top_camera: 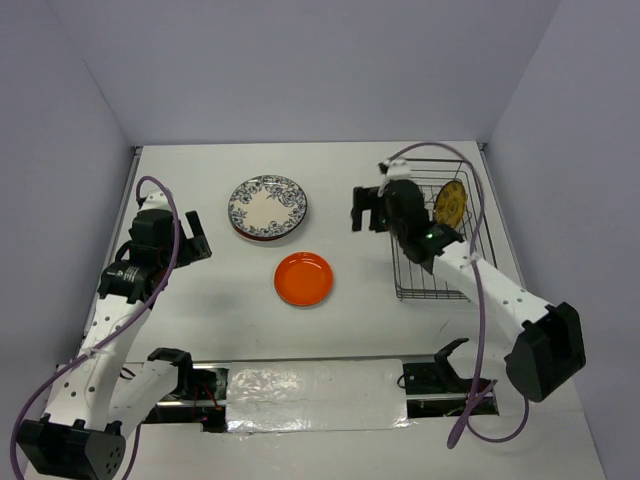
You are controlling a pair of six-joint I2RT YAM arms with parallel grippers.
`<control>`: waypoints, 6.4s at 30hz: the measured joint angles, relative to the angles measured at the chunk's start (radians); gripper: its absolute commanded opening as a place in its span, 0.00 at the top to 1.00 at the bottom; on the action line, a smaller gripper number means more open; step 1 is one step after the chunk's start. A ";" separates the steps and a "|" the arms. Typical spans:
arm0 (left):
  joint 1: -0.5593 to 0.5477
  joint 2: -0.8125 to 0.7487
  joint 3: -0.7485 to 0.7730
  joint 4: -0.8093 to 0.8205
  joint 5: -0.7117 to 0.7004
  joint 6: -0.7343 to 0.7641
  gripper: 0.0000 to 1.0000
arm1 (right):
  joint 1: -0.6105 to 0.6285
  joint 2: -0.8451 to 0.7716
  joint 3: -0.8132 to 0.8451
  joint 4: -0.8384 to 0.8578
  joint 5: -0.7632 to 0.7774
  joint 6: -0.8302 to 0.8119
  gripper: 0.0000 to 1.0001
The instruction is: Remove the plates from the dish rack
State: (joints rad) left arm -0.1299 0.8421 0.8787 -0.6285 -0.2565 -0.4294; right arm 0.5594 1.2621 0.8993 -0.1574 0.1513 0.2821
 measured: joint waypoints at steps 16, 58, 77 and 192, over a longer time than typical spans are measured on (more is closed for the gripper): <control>-0.010 0.001 0.000 0.000 0.001 0.000 0.01 | -0.529 0.330 0.274 -0.052 0.362 -0.448 0.12; -0.018 0.038 0.000 0.000 0.015 0.001 0.01 | -0.584 0.375 0.231 0.096 0.155 -0.667 1.00; -0.018 0.040 0.000 0.000 0.016 0.001 0.01 | -0.566 0.371 0.227 0.090 0.237 -0.661 1.00; -0.018 -0.220 0.008 -0.047 -0.272 -0.051 0.00 | 0.138 -0.701 0.089 -0.569 0.517 0.034 0.00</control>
State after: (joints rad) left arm -0.1474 0.6224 0.8867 -0.6758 -0.5282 -0.4808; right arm 0.6971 0.5610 0.9886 -0.7261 0.6682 0.3157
